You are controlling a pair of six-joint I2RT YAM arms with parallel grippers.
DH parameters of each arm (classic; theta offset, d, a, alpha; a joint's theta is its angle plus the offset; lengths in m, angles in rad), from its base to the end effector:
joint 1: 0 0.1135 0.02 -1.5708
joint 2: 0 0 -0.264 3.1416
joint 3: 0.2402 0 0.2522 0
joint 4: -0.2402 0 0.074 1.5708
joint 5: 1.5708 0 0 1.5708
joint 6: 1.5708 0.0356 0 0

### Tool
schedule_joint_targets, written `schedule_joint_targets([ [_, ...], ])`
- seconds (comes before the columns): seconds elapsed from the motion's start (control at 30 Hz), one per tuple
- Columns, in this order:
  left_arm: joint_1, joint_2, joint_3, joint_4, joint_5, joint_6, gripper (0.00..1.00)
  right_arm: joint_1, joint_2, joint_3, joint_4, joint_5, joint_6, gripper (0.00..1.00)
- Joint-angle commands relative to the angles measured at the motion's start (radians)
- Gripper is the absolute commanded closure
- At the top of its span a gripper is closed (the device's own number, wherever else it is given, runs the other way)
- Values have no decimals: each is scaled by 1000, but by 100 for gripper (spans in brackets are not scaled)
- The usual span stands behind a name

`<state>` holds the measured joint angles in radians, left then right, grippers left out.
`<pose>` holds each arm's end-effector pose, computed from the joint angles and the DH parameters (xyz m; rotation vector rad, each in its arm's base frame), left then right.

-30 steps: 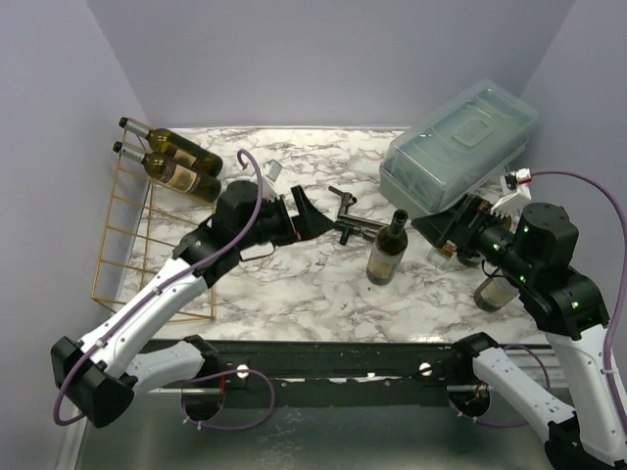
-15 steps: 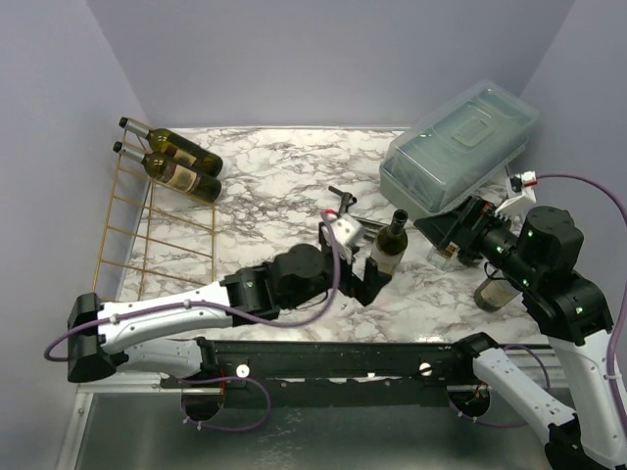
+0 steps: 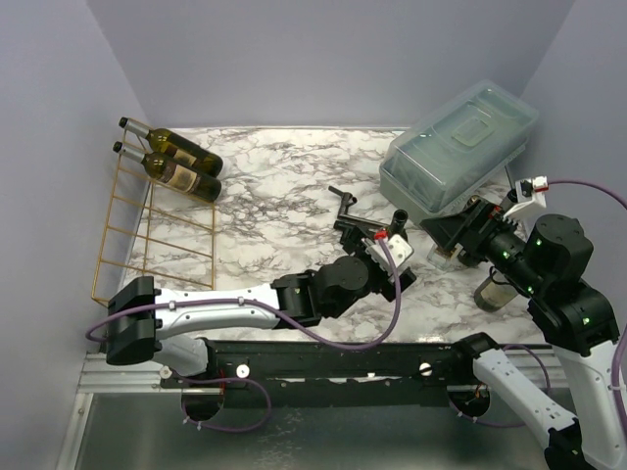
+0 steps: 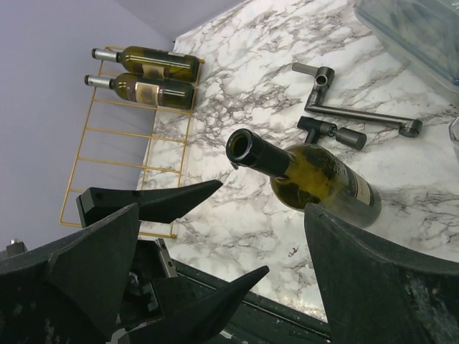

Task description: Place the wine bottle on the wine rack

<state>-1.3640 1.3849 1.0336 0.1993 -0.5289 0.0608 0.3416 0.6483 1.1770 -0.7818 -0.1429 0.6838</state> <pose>0.0844 -0.3148 0.3291 0.8044 1.5302 -0.5141 0.0893 0.0371 0.4209 0.2202 1.8938 0.8417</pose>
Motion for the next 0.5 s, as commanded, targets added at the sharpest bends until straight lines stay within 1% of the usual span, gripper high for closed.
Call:
schedule_joint_targets([
  [0.0,29,59,80,33,-64,-71,1,6,-10,33,-22,26,-10,0],
  [0.1,59,84,107,27,-28,-124,1,7,-13,34,-24,32,-23,0],
  [0.2,83,117,134,5,-56,-140,2,7,-2,46,-37,36,-46,0],
  [0.3,106,144,173,-64,-59,-172,10,5,8,68,-53,45,-73,0],
  [0.37,116,162,193,-97,-35,-185,10,7,6,88,-60,70,-96,0],
  [0.47,120,184,206,-99,-30,-188,11,6,1,116,-58,114,-129,0],
])
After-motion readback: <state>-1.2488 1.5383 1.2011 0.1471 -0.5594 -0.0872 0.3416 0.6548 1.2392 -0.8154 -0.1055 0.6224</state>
